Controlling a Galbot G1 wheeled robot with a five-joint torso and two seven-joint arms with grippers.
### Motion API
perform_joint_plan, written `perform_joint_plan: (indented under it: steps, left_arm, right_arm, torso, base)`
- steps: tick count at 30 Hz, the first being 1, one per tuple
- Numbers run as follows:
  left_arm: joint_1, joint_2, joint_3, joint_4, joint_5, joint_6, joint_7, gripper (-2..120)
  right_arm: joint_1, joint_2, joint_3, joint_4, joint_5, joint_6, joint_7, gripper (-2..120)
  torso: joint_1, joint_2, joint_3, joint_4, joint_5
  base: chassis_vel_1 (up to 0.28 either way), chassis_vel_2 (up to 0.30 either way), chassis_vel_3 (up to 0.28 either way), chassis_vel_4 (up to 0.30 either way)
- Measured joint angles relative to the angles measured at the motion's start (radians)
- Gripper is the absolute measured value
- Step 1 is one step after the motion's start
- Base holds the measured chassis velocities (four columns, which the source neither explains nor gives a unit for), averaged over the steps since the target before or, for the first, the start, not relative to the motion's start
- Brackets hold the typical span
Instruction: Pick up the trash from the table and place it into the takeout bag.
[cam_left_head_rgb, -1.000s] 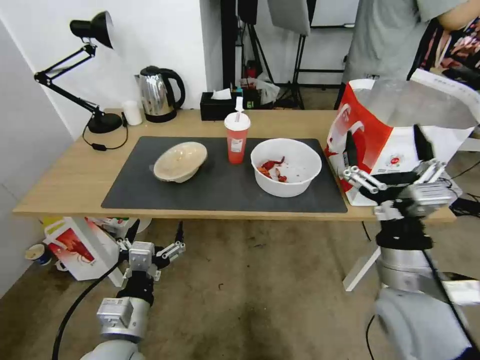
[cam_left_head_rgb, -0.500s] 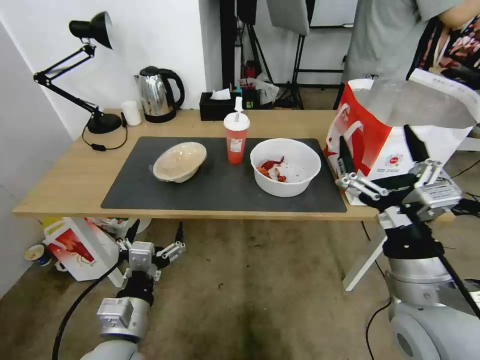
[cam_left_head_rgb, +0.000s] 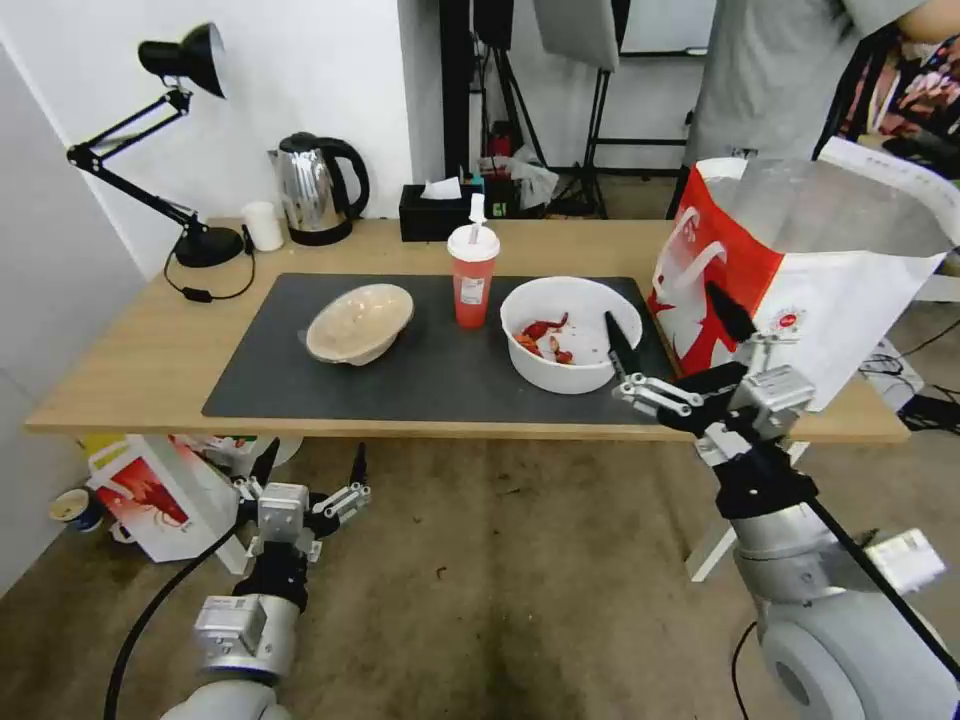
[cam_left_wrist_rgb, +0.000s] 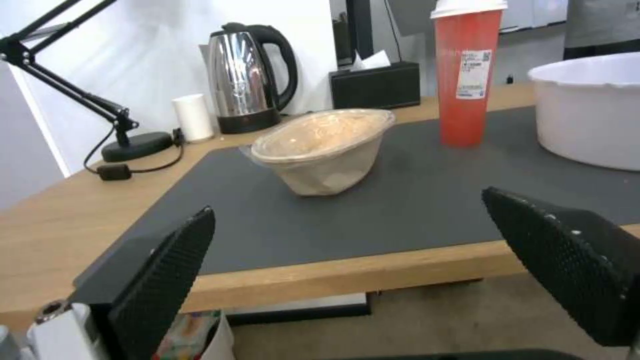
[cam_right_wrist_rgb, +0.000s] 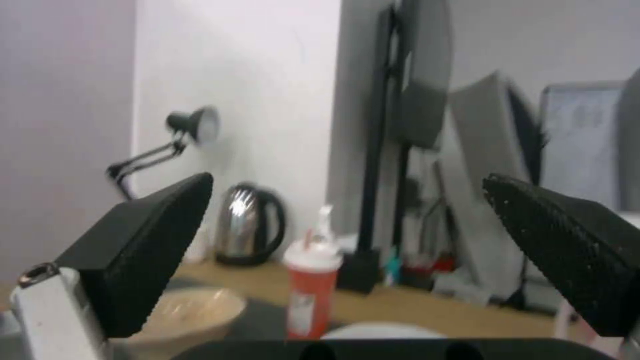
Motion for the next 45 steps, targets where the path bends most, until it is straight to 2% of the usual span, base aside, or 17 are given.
perform_joint_plan:
  steps: [5, 10, 11, 13, 16, 18, 22, 24, 26, 28, 29, 32, 33, 35, 36, 39, 45]
  left_arm:
    - [0.0, 0.0, 0.0, 0.0, 0.0, 0.0, 0.0, 100]
    - [0.0, 0.0, 0.0, 0.0, 0.0, 0.0, 0.0, 100]
    - [0.0, 0.0, 0.0, 0.0, 0.0, 0.0, 0.0, 100]
    - [0.0, 0.0, 0.0, 0.0, 0.0, 0.0, 0.0, 100]
    - [0.0, 0.0, 0.0, 0.0, 0.0, 0.0, 0.0, 100]
    - [0.0, 0.0, 0.0, 0.0, 0.0, 0.0, 0.0, 100]
    - [0.0, 0.0, 0.0, 0.0, 0.0, 0.0, 0.0, 100]
    - [0.0, 0.0, 0.0, 0.0, 0.0, 0.0, 0.0, 100]
    - [0.0, 0.0, 0.0, 0.0, 0.0, 0.0, 0.0, 100]
    - [0.0, 0.0, 0.0, 0.0, 0.0, 0.0, 0.0, 100]
    - [0.0, 0.0, 0.0, 0.0, 0.0, 0.0, 0.0, 100]
    - [0.0, 0.0, 0.0, 0.0, 0.0, 0.0, 0.0, 100]
    - [0.0, 0.0, 0.0, 0.0, 0.0, 0.0, 0.0, 100]
    - [0.0, 0.0, 0.0, 0.0, 0.0, 0.0, 0.0, 100]
    - [0.0, 0.0, 0.0, 0.0, 0.0, 0.0, 0.0, 100]
    - [0.0, 0.0, 0.0, 0.0, 0.0, 0.0, 0.0, 100]
    - [0.0, 0.0, 0.0, 0.0, 0.0, 0.0, 0.0, 100]
  right_arm:
    - [0.06, -0.152, 0.046, 0.032, 0.197, -0.146, 0.006, 100]
    - [0.088, -0.246, 0.092, 0.04, 0.331, -0.235, 0.024, 100]
    - [0.11, -0.304, 0.113, 0.04, 0.42, -0.285, 0.046, 100]
    - [0.122, -0.336, 0.126, 0.04, 0.472, -0.315, 0.056, 100]
    - [0.18, -0.441, 0.16, 0.04, 0.639, -0.407, 0.072, 100]
    - [0.19, -0.457, 0.161, 0.041, 0.659, -0.419, 0.075, 100]
    - [0.258, -0.551, 0.157, 0.041, 0.747, -0.481, 0.077, 100]
    - [0.334, -0.611, 0.124, 0.041, 0.804, -0.533, 0.078, 100]
    - [0.371, -0.628, 0.107, 0.041, 0.82, -0.549, 0.078, 100]
    - [0.55, -0.694, 0.001, 0.019, 0.917, -0.611, 0.077, 100]
    - [0.55, -0.694, 0.001, 0.019, 0.917, -0.611, 0.077, 100]
    - [0.704, -0.728, -0.153, -0.027, 0.969, -0.64, 0.077, 100]
    - [0.704, -0.728, -0.153, -0.027, 0.969, -0.64, 0.077, 100]
    - [0.816, -0.745, -0.261, -0.052, 1.0, -0.654, 0.078, 100]
    - [0.816, -0.745, -0.261, -0.052, 1.0, -0.654, 0.078, 100]
    - [0.951, -0.773, -0.384, -0.079, 1.008, -0.663, 0.068, 100]
    - [0.991, -0.795, -0.443, -0.106, 1.0, -0.663, 0.052, 100]
  torso:
    - [0.0, 0.0, 0.0, 0.0, 0.0001]
    - [0.0, 0.0, 0.0, 0.0, 0.0]
    - [0.0, 0.0, 0.0, 0.0, 0.0001]
    - [0.0, 0.0, 0.0, -0.0001, 0.0002]
    - [0.0, 0.0, 0.0, -0.0001, 0.0001]
    - [0.0, 0.0, 0.0, 0.0, 0.0]
    - [0.0, 0.0, 0.0, 0.0, -0.0003]
    - [0.0, 0.0, 0.0, -0.0002, 0.0]
    - [0.0, 0.0, 0.0, -0.0001, 0.0]
    - [0.0, 0.0, 0.0, -0.0001, -0.0003]
    - [0.0, 0.0, 0.0, -0.0001, -0.0003]
    - [0.0, 0.0, 0.0, 0.0, 0.0004]
    - [0.0, 0.0, 0.0, 0.0, 0.0004]
    - [0.0, 0.0, 0.0, 0.0, 0.0]
    - [0.0, 0.0, 0.0, 0.0, 0.0]
    - [0.0, 0.0, 0.0, 0.0, -0.0001]
    - [0.0, 0.0, 0.0, -0.0001, -0.0001]
  base:
    - [0.0, 0.0, 0.0, 0.0]
    - [0.0, 0.0, 0.0, 0.0]
    - [0.0, 0.0, 0.0, 0.0]
    - [0.0, 0.0, 0.0, 0.0]
    - [0.0, 0.0, 0.0, 0.0]
    - [0.0, 0.0, 0.0, 0.0]
    - [0.0, 0.0, 0.0, 0.0]
    - [0.0, 0.0, 0.0, 0.0]
    - [0.0, 0.0, 0.0, 0.0]
    - [0.0, 0.0, 0.0, 0.0]
    - [0.0, 0.0, 0.0, 0.0]
    - [0.0, 0.0, 0.0, 0.0]
    - [0.0, 0.0, 0.0, 0.0]
    - [0.0, 0.0, 0.0, 0.0]
    - [0.0, 0.0, 0.0, 0.0]
    - [0.0, 0.0, 0.0, 0.0]
    - [0.0, 0.0, 0.0, 0.0]
